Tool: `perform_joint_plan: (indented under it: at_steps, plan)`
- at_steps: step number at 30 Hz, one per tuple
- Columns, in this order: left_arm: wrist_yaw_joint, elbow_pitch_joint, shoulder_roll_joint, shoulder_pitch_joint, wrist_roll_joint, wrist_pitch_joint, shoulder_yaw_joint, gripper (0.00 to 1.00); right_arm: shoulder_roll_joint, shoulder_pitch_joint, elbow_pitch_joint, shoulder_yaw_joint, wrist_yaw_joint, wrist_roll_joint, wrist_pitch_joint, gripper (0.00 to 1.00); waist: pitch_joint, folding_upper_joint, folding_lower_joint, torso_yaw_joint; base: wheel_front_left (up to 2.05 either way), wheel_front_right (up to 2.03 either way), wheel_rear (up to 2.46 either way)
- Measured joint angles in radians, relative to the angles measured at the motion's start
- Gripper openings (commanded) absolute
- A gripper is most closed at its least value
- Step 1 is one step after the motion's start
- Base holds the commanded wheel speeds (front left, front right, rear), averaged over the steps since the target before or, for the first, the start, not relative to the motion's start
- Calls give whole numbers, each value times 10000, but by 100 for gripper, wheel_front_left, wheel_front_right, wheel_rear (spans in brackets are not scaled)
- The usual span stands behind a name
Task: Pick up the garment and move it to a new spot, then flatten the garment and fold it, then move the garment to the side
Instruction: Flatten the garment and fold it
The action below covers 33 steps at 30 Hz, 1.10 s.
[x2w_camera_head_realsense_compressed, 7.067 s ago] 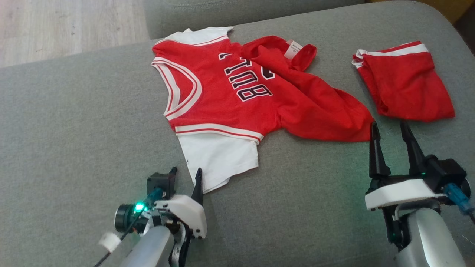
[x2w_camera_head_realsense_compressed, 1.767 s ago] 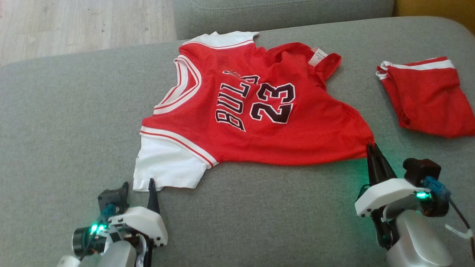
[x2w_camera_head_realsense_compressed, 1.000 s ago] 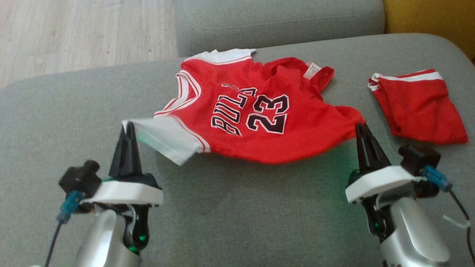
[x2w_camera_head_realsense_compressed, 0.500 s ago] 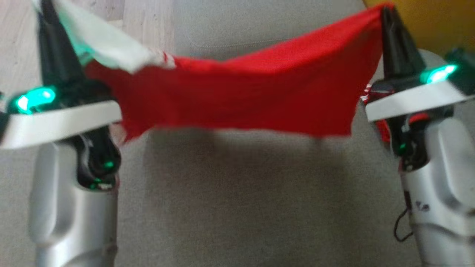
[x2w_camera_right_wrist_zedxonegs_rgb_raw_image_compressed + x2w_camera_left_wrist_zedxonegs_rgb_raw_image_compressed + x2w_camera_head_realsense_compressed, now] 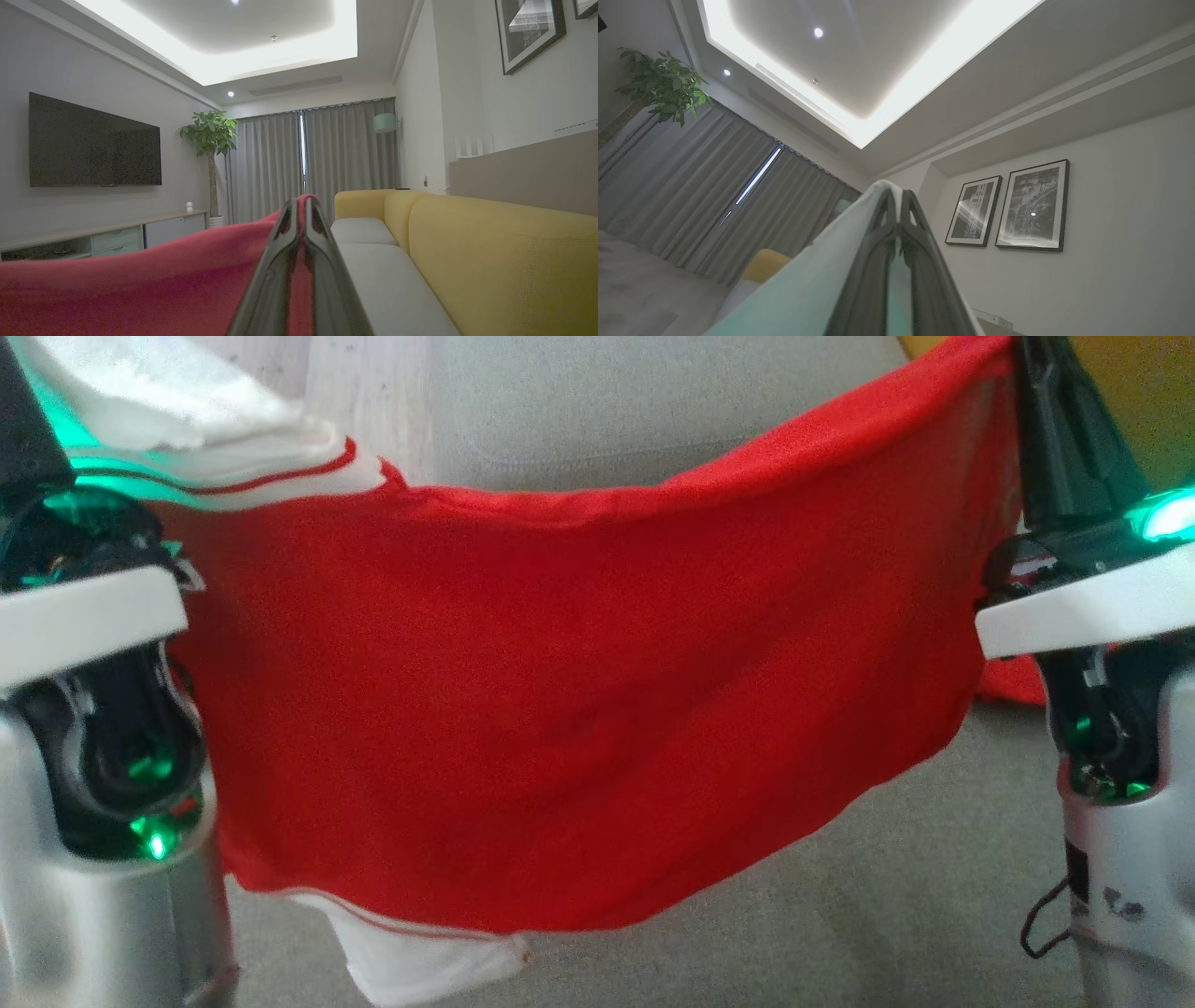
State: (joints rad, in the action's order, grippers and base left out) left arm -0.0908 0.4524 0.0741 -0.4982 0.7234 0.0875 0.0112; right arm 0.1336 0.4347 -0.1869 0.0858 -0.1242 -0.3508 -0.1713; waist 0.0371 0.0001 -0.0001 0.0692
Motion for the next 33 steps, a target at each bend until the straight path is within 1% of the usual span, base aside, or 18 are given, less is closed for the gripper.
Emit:
perform_joint_plan:
  at_steps: [3, 5, 7, 10, 14, 16, 20, 21, 23, 26, 27, 30, 33]
  plan:
    - [-151, -545, 247, -262, -77, 441, 19, 0, -35, 85, 59, -42, 0, 174, -401, 0, -220, 0, 0, 4, 0, 0, 0]
    - [-234, -1365, 282, -662, 52, 694, 2, 0, -230, 324, 454, -82, 0, 61, -550, 0, -427, 0, 0, 11, 0, 0, 0]
    - [-213, -2330, 453, -1291, 67, 828, 2, 0, -255, 864, 1057, -35, 0, 86, -619, 0, -733, 0, 1, 14, 0, 0, 0]
    - [94, -4197, 855, -2819, -58, 811, -23, 0, -240, 2406, 2497, -81, 0, 69, -543, 0, -1355, 0, 3, 7, 0, 0, 0]
    - [545, -6669, 1221, -5287, -412, 265, -71, 0, -184, 5143, 4869, 42, 2, 291, 236, 0, -2323, -1, 5, -18, 0, 0, 0]
    - [757, -7724, 1300, -6512, -520, -219, -102, 0, 50, 6550, 6009, 245, 0, 759, 890, 0, -2816, -1, 6, -47, 0, 0, 0]
    - [1218, -9200, 1338, -8369, -729, -1250, -104, 0, 100, 8771, 8019, -46, 0, 1220, 2167, 0, -3649, -1, 6, -164, 0, 0, 0]
    - [1218, -9200, 1338, -8369, -729, -1250, -104, 0, 100, 8771, 8019, -46, 0, 1220, 2167, 0, -3649, -1, 6, -164, 0, 0, 0]
    - [1396, -9841, 1340, -8846, -782, -1701, -115, 0, 75, 9325, 8809, -6, 0, 1434, 2715, 0, -3969, -1, 6, -266, 0, 0, 0]
    - [1708, -10750, 1313, -8860, -782, -2188, -90, 0, 0, 9438, 9931, 52, 0, 1538, 3317, 0, -4287, -1, 6, -481, 0, 0, 0]
    - [1852, -11342, 1244, -8604, -769, -2437, -35, 0, 0, 9297, 10617, 94, 0, 1578, 3591, 0, -4399, -1, 5, -658, 0, 0, 0]
    - [2033, -11977, 1179, -8008, -734, -2721, 278, 0, 40, 8906, 11424, 238, 0, 1580, 3848, 0, -4524, -1, 2, -877, 0, 0, 0]
    - [2153, -12374, 1043, -7179, -650, -2970, 621, 0, 138, 8215, 12107, 608, 0, 1588, 3998, 0, -4542, -1, 3, -1051, 0, 0, 0]
